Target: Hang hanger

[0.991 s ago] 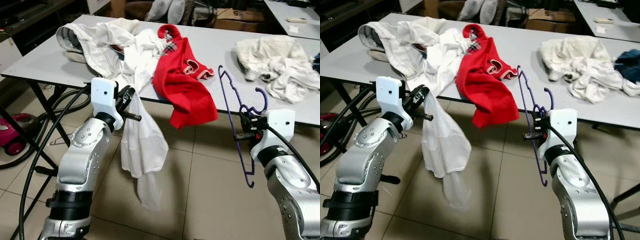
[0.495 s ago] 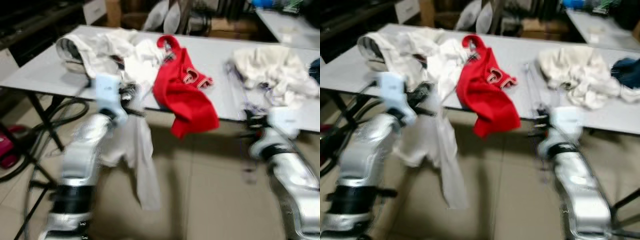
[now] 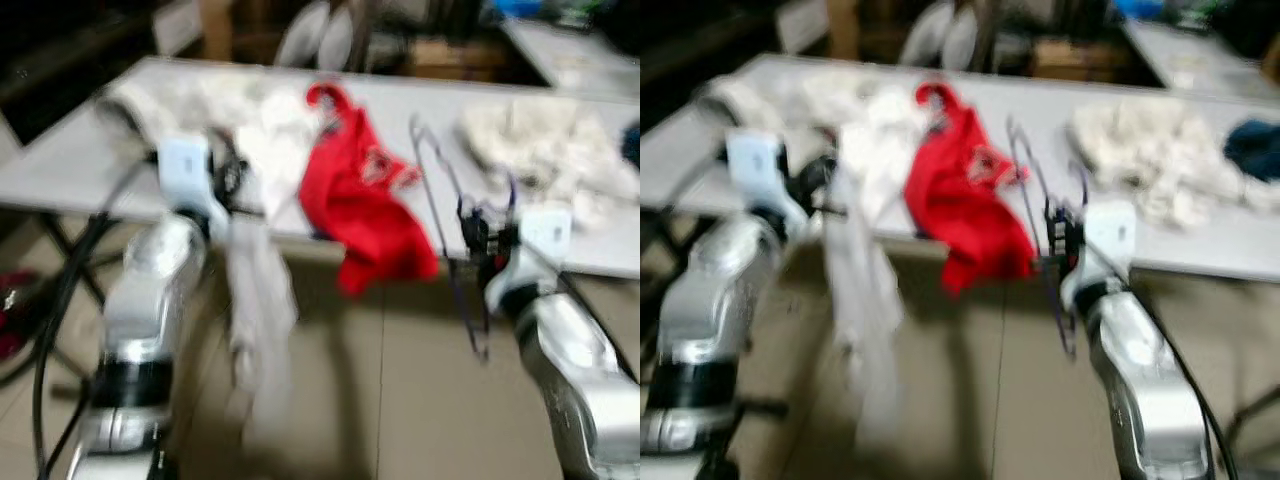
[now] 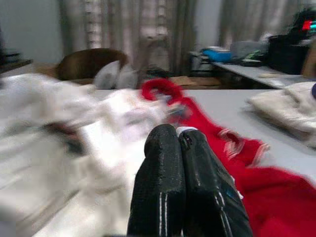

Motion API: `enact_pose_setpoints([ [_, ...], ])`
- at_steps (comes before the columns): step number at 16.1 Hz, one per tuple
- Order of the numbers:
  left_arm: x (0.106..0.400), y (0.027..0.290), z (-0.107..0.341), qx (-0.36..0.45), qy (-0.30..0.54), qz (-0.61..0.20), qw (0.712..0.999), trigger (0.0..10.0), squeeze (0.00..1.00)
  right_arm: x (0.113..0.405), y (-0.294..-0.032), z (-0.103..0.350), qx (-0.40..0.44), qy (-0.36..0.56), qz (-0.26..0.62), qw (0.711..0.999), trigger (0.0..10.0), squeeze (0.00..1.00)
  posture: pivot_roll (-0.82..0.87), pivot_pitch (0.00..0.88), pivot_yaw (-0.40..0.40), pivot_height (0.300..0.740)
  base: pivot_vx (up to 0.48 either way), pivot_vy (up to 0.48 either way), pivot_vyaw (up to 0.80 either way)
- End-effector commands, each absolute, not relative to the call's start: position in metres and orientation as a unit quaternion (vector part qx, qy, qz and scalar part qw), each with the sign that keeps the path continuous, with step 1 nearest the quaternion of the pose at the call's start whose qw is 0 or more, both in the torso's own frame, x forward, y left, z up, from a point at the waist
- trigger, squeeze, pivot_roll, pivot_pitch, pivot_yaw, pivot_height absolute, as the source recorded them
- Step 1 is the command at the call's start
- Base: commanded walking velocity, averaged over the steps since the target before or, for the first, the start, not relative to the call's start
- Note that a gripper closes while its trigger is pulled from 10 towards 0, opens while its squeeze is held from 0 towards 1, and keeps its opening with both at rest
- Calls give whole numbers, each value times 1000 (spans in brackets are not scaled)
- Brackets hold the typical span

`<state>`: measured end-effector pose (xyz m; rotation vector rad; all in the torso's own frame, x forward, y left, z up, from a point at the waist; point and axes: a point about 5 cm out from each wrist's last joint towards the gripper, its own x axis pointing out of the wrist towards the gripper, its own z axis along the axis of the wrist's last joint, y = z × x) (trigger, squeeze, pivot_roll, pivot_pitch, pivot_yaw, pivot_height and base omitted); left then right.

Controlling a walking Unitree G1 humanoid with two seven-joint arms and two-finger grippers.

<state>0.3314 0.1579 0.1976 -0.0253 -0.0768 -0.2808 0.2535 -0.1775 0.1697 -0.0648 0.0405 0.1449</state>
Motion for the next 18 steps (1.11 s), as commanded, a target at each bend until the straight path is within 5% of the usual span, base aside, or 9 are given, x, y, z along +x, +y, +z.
enact_pose_setpoints([
  [1, 337, 140, 216, -12, -75, -171, 982, 10000, 0, 253, -187, 173, -41, 19, 53, 998, 10000, 0, -28, 0, 23, 740, 326, 0, 0],
  [13, 366, 112, 247, -41, -114, -231, 965, 10000, 0, 249, -189, 179, -43, 2, 42, 998, 10000, 0, -53, 0, 69, 740, 325, 0, 0],
  [18, 381, 108, 308, -55, -183, -261, 946, 10000, 0, 233, -177, 201, -62, -11, 252, 966, 10000, 0, -39, 0, 59, 740, 307, 0, 0],
])
